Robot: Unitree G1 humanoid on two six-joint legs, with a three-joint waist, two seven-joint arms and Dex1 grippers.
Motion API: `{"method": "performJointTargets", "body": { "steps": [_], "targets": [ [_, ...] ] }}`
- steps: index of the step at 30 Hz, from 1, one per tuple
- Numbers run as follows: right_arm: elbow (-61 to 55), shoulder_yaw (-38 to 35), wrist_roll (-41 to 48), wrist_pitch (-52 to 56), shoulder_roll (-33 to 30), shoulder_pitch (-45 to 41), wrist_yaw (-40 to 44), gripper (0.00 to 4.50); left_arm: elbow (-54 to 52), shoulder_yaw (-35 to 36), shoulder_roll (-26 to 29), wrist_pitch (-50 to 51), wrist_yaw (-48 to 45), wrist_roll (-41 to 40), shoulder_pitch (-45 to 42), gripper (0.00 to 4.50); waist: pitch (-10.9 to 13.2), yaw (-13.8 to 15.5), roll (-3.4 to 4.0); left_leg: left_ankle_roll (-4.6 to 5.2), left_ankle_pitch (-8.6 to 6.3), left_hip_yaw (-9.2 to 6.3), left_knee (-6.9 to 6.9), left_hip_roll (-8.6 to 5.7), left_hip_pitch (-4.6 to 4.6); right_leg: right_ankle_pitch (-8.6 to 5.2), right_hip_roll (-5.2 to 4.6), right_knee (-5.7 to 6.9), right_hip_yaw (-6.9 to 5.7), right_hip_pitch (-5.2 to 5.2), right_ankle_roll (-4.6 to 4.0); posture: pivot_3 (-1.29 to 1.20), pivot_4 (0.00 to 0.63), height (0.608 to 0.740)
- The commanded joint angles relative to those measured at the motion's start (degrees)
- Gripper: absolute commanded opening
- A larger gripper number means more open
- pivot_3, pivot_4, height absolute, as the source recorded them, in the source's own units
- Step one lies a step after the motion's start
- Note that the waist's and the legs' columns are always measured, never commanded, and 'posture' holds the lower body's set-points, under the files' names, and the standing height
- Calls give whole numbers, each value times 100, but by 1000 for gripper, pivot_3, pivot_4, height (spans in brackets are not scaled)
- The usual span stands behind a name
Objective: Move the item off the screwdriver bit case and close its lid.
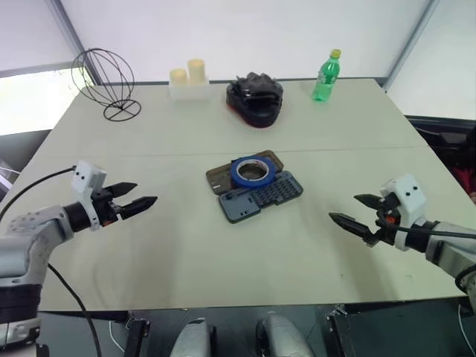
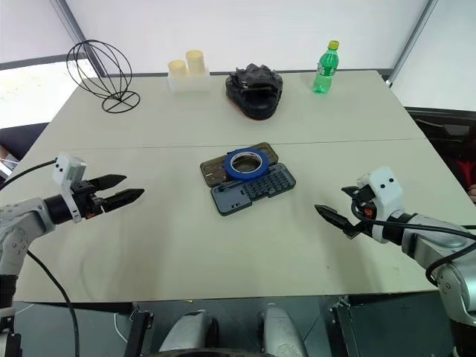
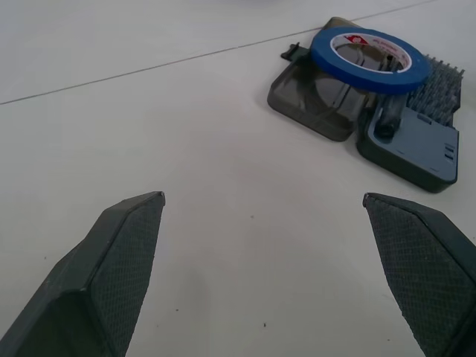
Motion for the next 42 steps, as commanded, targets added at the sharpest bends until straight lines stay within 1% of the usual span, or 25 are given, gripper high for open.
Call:
{"method": "performJointTargets", "body": {
  "steps": [1,9,12,14,17,19,20,21,23,26,29,31,36,42],
  "targets": [
    [-96,-120,-48,-152,6,-60,-31,4476,9,59,68,-109,-44,28,-112,4440,0,0,0,0,0,0,0,0,0,0,0,0,0,0,0,0,150,740],
    [-93,-58,-128,-232,-1,-97,-38,4476,85,-82,103,-245,-188,95,-166,4440,0,-1,0,0,0,0,0,0,0,0,0,0,0,0,0,0,150,740],
    [-180,12,2,-108,-23,-414,-59,4476,105,-330,191,-308,-523,101,-639,4440,2,10,-1,-1,0,0,2,-1,-1,0,0,1,0,0,0,0,150,740],
    [-241,125,142,55,-72,-779,-48,4476,47,-776,422,-588,-1083,336,-1016,4440,8,2,-11,-3,2,0,7,-3,-3,0,0,2,0,0,0,0,150,740],
    [-235,696,211,458,-65,-1652,-156,4476,143,-1254,537,-543,-1657,373,-1624,4440,13,-22,-5,-35,20,1,8,-5,0,0,1,9,0,0,0,0,150,740],
    [61,1712,-405,419,-17,-2439,-229,4476,311,-1377,402,-416,-1749,309,-1955,4440,17,-52,1,-34,20,3,7,-5,1,0,3,10,1,0,0,0,150,740],
    [258,2113,-593,462,90,-2796,-255,4476,380,-1426,335,-441,-1752,343,-2027,4440,19,-72,6,-34,20,3,8,-4,5,0,9,13,7,-1,0,0,150,740],
    [407,2345,-702,497,160,-3016,-259,4476,423,-1459,288,-461,-1748,379,-2068,4440,19,-79,6,-33,19,3,7,-4,6,0,13,13,11,-2,0,0,150,740],
    [787,2706,-804,480,463,-3479,-194,4476,451,-1519,203,-522,-1732,457,-2051,4440,19,-70,5,-32,19,2,7,2,2,-1,20,15,9,-6,-1,0,150,740],
    [1618,3301,-1181,399,1006,-4225,-190,4476,402,-1518,78,-551,-1657,461,-1903,4440,22,-64,5,-32,19,3,9,4,-14,-1,21,23,10,-20,-1,0,150,740],
    [3095,3917,-1772,-113,1757,-5037,-131,4476,294,-1419,-68,-572,-1470,460,-1601,4440,21,-108,5,-33,20,5,13,4,-20,-1,17,23,10,-26,-1,0,150,740],
    [4015,4210,-2139,-510,2096,-5377,8,4476,166,-1320,-128,-563,-1335,426,-1393,4440,21,-148,3,-34,20,5,12,4,-19,-1,14,25,7,-28,-1,0,150,740],
    [5421,4280,-2394,-803,2618,-5812,478,4476,-280,-1086,-224,-519,-1003,317,-816,4440,20,-198,3,-39,23,2,15,0,-40,0,0,27,-1,-33,-1,0,150,740],
    [5711,4312,-2510,-680,2817,-5862,1012,4476,-709,-891,-375,-475,-614,251,-313,4440,20,-212,3,-40,24,0,16,-3,-39,0,-3,29,-1,-37,-1,0,150,740]
  ]
}}
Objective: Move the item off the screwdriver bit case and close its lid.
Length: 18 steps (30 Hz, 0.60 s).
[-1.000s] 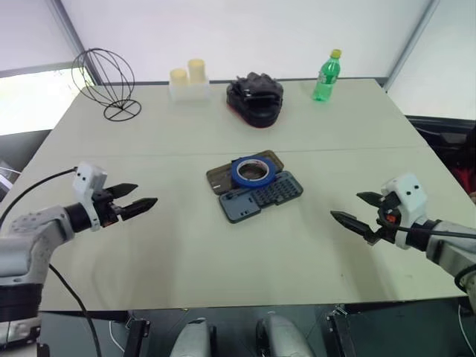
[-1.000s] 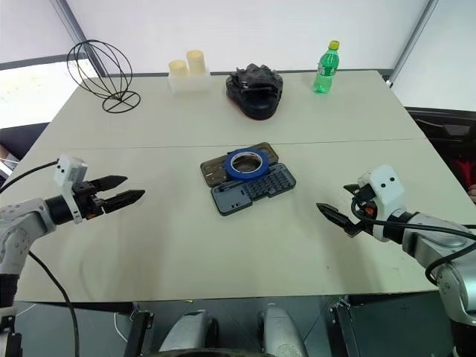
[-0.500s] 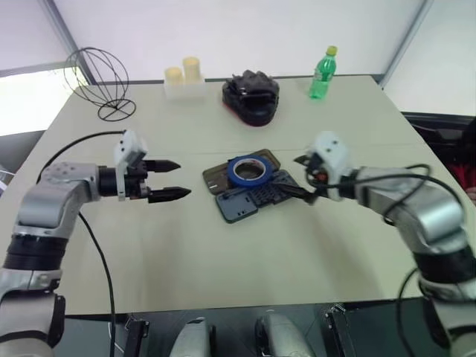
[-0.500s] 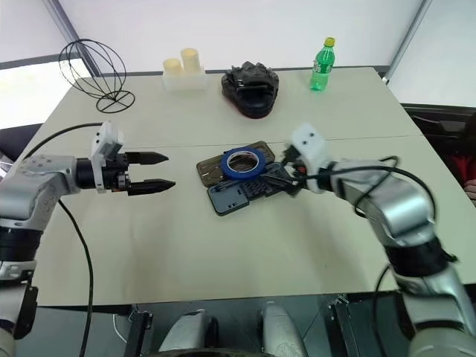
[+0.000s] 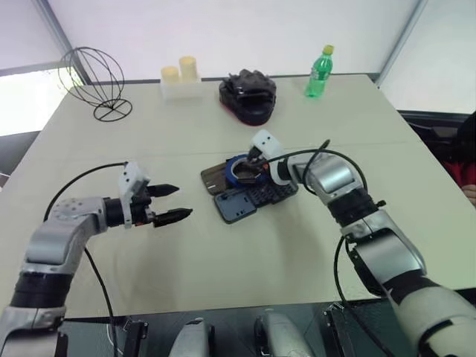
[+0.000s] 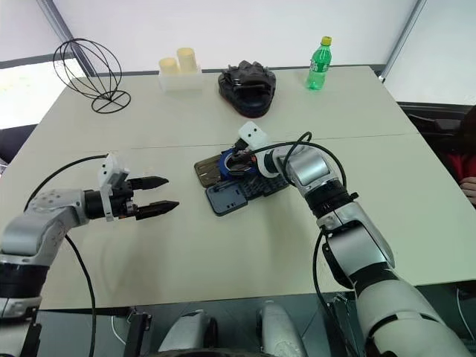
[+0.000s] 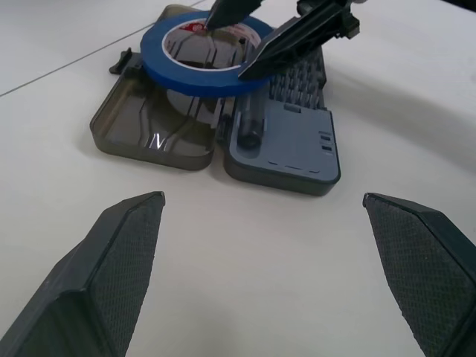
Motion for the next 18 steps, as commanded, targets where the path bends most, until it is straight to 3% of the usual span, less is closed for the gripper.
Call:
{"method": "performJointTargets", "body": {
  "steps": [1,11,14,18],
  "targets": [
    [89,98,-189,23,110,-2,272,4476,-302,234,-54,10,231,-117,91,4440,0,4,0,0,0,0,0,0,0,0,0,0,0,0,0,0,150,740],
    [187,7,-370,161,239,-48,559,4476,-374,318,-218,-36,578,-122,219,4440,0,12,0,0,0,-1,-1,-1,-1,0,-1,3,-1,0,0,0,150,740],
    [303,-5,-406,196,276,25,641,3729,-321,324,-251,-71,630,-104,166,4500,0,9,0,0,0,-1,0,-2,0,0,-1,3,-1,0,0,0,150,740],
    [337,61,-531,97,280,114,693,1698,-211,309,-265,-123,641,-65,112,4500,0,13,0,0,0,-1,-1,-2,1,0,-1,3,-1,0,0,0,150,740]
  ]
}}
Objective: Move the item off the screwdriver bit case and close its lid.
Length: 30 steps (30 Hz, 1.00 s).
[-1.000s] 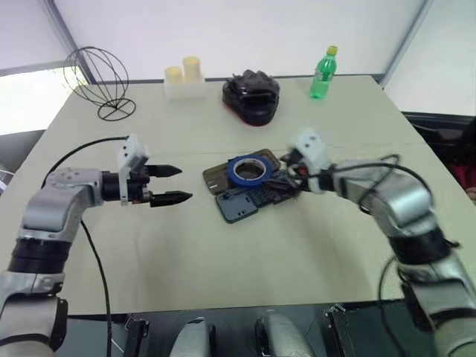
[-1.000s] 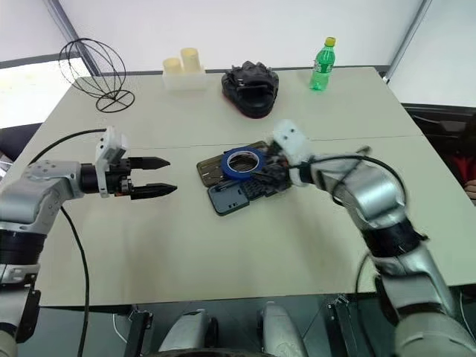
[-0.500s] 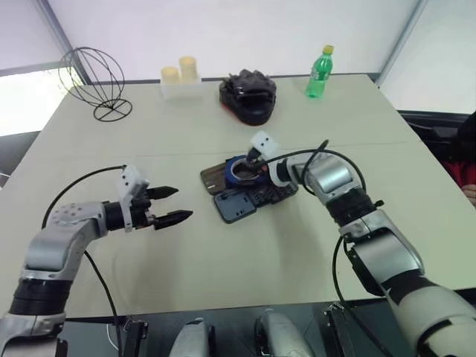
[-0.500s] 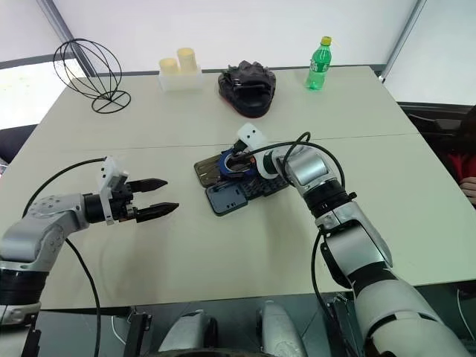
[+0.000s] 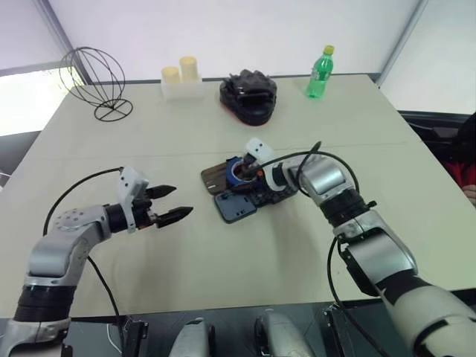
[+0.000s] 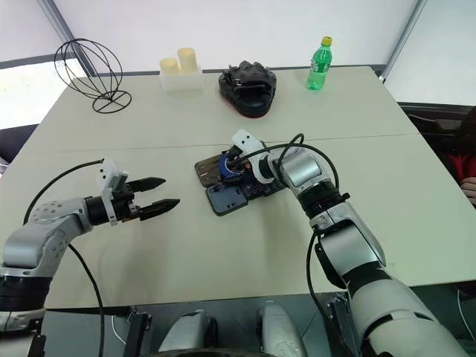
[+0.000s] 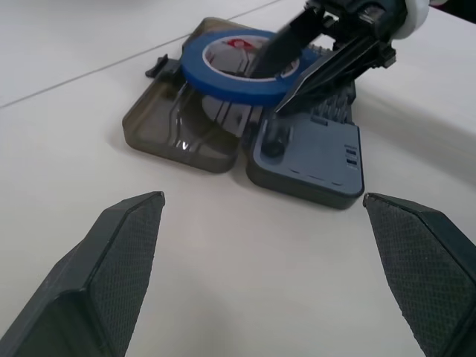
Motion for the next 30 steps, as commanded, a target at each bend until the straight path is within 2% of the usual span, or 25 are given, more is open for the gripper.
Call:
{"method": "performJointTargets", "body": {
  "steps": [1,2,3,6,8,11,13,17,23,30],
  "targets": [
    [97,83,-214,3,8,131,24,1186,14,137,5,-153,32,-8,-74,4500,0,1,0,0,0,0,0,0,0,0,0,0,0,0,0,0,150,740],
    [90,87,-242,-21,8,130,24,730,27,130,-2,-163,41,-9,-84,4500,-1,1,-1,0,0,0,0,-1,0,0,-1,0,0,1,0,0,150,740],
    [72,93,-277,-60,4,130,17,466,33,125,-6,-172,50,-13,-88,4500,-1,2,-1,0,0,0,1,-1,1,0,-1,0,0,1,0,0,150,740],
    [-36,-22,-442,-339,-112,33,-192,466,30,91,-51,-186,88,-11,-91,4500,-1,3,-1,-1,0,0,1,-1,2,0,-2,0,0,1,0,0,150,740],
    [-253,-89,-718,-682,-401,-97,-415,466,31,77,-73,-202,87,-4,-69,4500,0,13,1,-2,1,-1,0,-1,1,0,-2,0,0,1,0,0,150,740],
    [-814,-98,-1368,-1255,-1224,-217,-720,466,59,50,-84,-219,60,3,-58,4500,3,52,6,-25,14,-10,2,-16,-35,0,-18,0,-5,-27,1,0,150,740],
    [-1306,-349,-1396,-1046,-1736,-72,-649,466,107,0,-103,-220,33,9,-102,4500,3,43,6,-60,34,-14,-4,-40,-69,1,-41,8,-6,-66,2,0,150,740],
    [-1966,-946,-1427,-604,-2678,634,-704,466,116,-190,-167,-169,-88,-2,-254,4500,1,25,1,-61,34,-14,-7,-52,-66,1,-52,7,-11,-58,2,0,150,740],
    [-1813,-2279,-927,36,-3052,1623,-983,466,-187,-606,-168,43,-428,-99,-632,4500,1,40,2,-60,34,-10,-5,-55,-62,2,-53,7,-8,-47,3,0,150,740],
    [-932,-2827,-808,-458,-3178,2070,-1337,466,-37,-825,-153,15,-607,25,-1077,4500,2,18,3,-59,35,-5,-4,-55,-55,2,-48,12,-5,-46,4,0,150,740]
  ]
}}
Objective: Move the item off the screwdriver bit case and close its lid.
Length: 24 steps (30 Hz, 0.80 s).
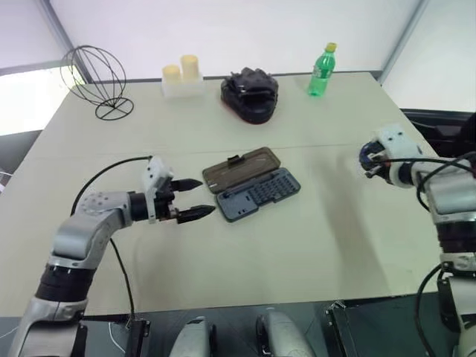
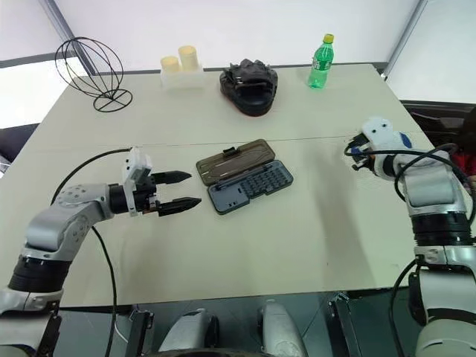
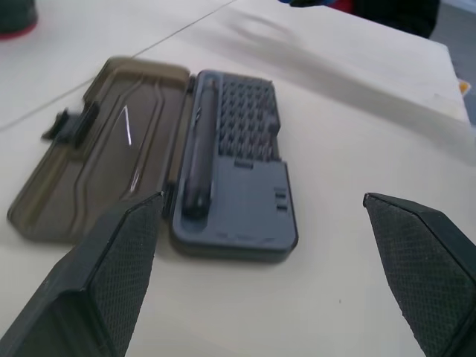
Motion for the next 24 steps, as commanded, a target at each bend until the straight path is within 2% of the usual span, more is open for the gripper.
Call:
{"method": "performJointTargets", "body": {
  "steps": [1,3,6,9,10,15,20,24],
  "targets": [
    [302,-274,62,-364,-99,64,-161,466,10,2,56,-53,-96,24,-110,4500,0,-6,0,0,0,0,0,0,0,0,0,1,0,0,0,0,150,740],
    [399,-325,108,-428,-52,77,-201,1508,81,3,70,-68,-123,39,-136,4500,0,-17,0,0,0,3,1,0,0,0,0,1,2,0,0,0,150,740],
    [463,-394,244,-496,31,103,-200,2719,177,13,78,-80,-147,76,-175,4500,0,-11,0,1,0,4,1,1,3,0,2,2,3,0,1,0,150,740],
    [495,-380,270,-546,61,118,-252,4308,247,22,73,-98,-165,103,-194,4500,0,1,0,1,1,4,2,2,3,-1,1,3,2,0,1,0,150,740],
    [505,-363,259,-578,68,128,-269,4460,276,24,72,-108,-168,115,-198,4500,0,9,0,1,1,4,4,2,2,-1,1,3,2,2,1,0,150,740],
    [-42,-368,92,-903,-329,25,-265,4460,739,308,-43,-236,247,234,-323,4500,2,44,3,1,1,4,6,-1,0,-1,-3,3,1,3,1,0,150,740],
    [-1658,-782,1249,502,-236,-215,362,4460,1712,488,9,-657,319,469,-815,4500,2,5,4,1,1,1,8,0,1,-1,2,4,0,2,2,0,150,740],
    [-3506,-629,2358,1735,110,227,682,4460,2610,203,73,-1276,-81,878,-1389,4500,-1,15,-2,1,0,-8,8,2,2,-1,5,10,-6,4,2,0,150,740]
  ]
}}
